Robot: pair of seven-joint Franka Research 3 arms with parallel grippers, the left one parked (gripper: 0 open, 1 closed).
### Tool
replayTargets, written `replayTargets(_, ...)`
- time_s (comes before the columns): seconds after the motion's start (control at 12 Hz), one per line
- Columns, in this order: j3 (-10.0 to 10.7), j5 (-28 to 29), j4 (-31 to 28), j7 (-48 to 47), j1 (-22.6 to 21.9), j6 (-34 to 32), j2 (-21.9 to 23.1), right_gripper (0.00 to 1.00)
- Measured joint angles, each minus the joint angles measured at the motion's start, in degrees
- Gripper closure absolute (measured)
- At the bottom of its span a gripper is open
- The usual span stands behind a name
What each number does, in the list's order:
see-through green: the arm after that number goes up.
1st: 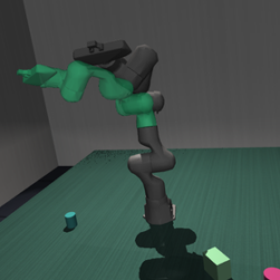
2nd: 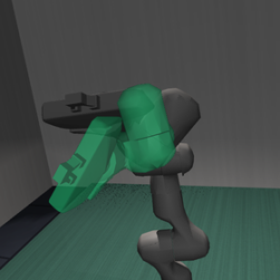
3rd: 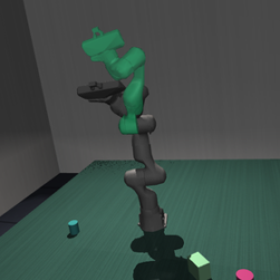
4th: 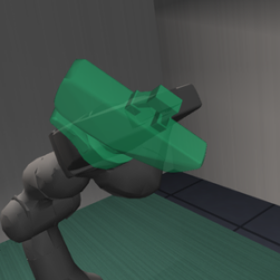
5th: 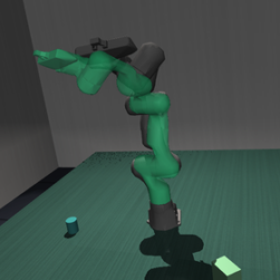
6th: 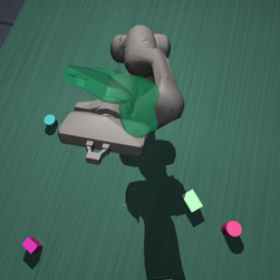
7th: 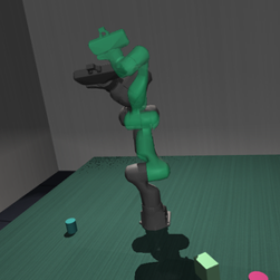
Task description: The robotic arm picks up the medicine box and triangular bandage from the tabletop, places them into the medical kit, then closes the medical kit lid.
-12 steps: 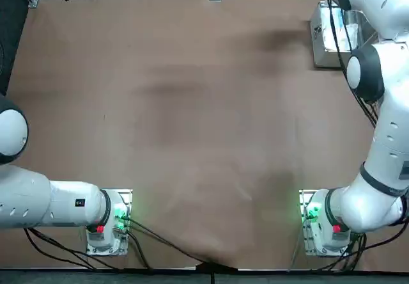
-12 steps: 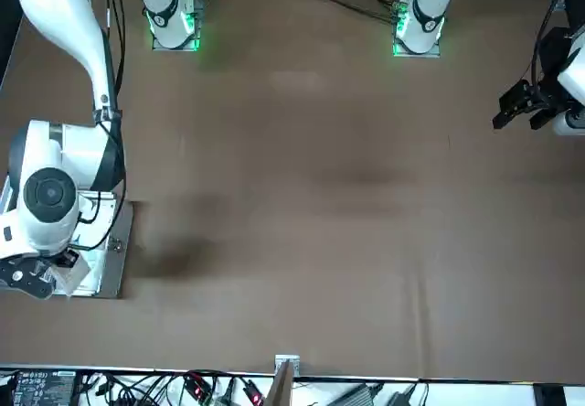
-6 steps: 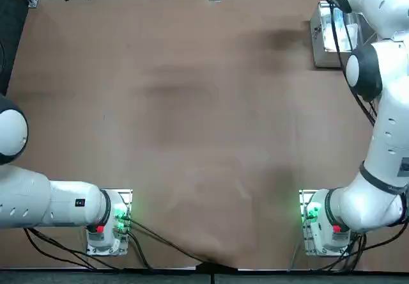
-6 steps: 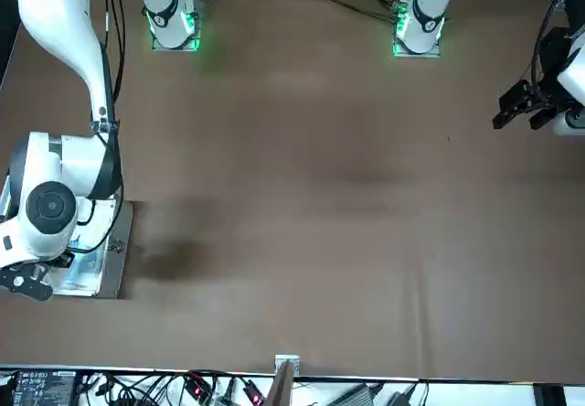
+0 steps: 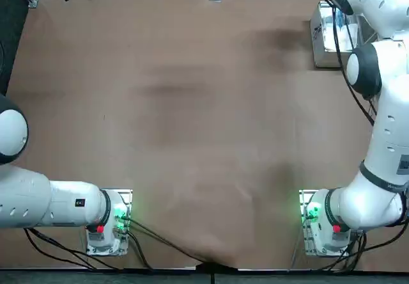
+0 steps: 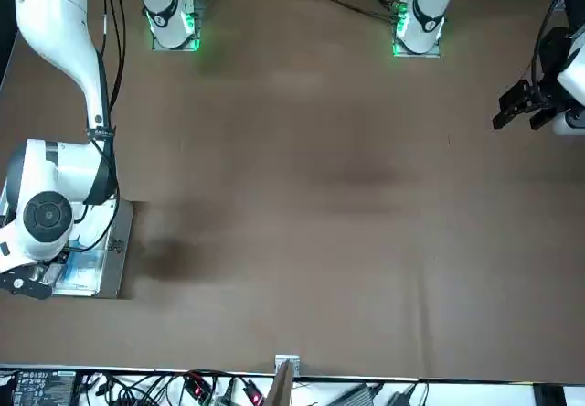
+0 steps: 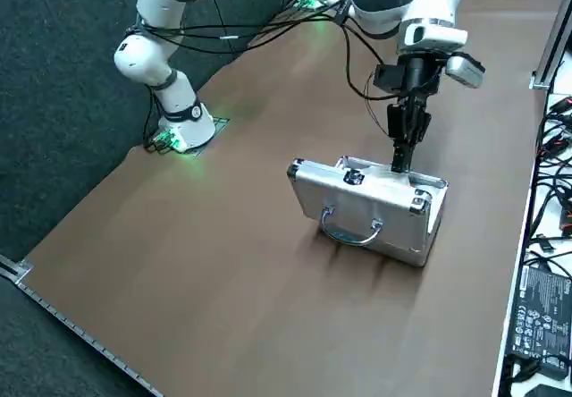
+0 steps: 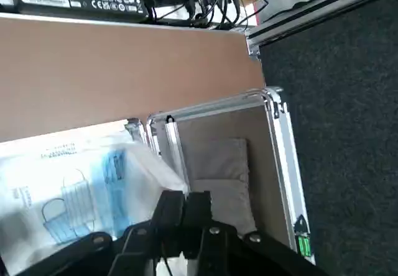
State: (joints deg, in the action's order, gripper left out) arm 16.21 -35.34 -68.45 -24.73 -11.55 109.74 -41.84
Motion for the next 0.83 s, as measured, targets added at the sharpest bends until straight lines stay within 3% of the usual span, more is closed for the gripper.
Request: replayTargets(0.83,0.0,-0.5,-0.8,6.9,1.7,-0.5,-1.2,0.99)
